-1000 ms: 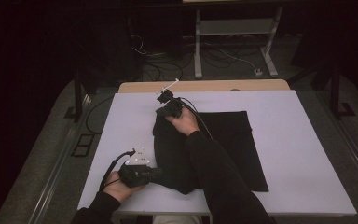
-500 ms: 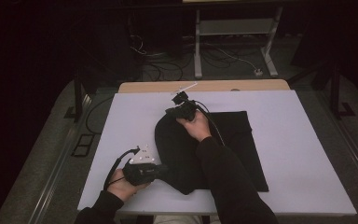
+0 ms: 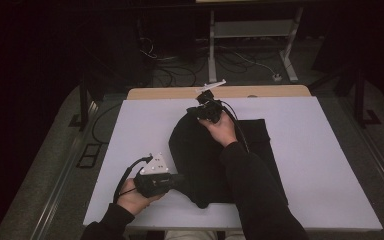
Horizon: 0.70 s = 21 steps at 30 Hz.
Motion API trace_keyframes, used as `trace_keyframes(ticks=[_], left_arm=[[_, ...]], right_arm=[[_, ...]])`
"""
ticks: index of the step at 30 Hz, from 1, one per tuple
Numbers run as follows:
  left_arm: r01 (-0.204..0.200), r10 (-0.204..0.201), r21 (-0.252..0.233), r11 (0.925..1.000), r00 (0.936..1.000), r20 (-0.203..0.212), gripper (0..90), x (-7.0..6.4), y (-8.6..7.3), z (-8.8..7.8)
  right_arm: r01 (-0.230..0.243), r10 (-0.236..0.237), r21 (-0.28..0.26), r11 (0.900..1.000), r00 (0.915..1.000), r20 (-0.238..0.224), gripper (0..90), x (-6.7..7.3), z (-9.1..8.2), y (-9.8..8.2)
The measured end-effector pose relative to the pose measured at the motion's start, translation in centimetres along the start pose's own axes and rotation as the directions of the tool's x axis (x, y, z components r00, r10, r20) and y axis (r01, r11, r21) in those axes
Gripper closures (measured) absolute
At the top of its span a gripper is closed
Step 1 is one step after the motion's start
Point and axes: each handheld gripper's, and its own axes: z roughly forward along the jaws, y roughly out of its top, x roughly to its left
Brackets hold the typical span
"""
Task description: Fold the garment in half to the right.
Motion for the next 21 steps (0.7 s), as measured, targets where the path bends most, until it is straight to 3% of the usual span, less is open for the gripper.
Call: trace_keyframes(ticks=[7,9,21], left_arm=[[-0.029,0.029,0.011,0.9995,0.9995,0.009,83.8,0.1,1.4,0.5],[-0.026,0.026,-0.006,0.9996,0.9996,0.014,83.8,0.0,2.0,0.7],[-0.065,0.066,-0.017,0.9977,0.9949,0.076,83.8,-1.3,4.9,3.0]], right_arm=[[-0.002,0.003,-0.020,1.000,0.9998,0.019,86.4,-1.0,-2.0,0.4],[-0.002,0.002,-0.027,1.000,0.9996,0.027,86.4,-1.4,-2.5,0.4],[-0.012,0.015,-0.033,0.999,0.9973,0.072,86.4,-3.3,-5.7,0.2]])
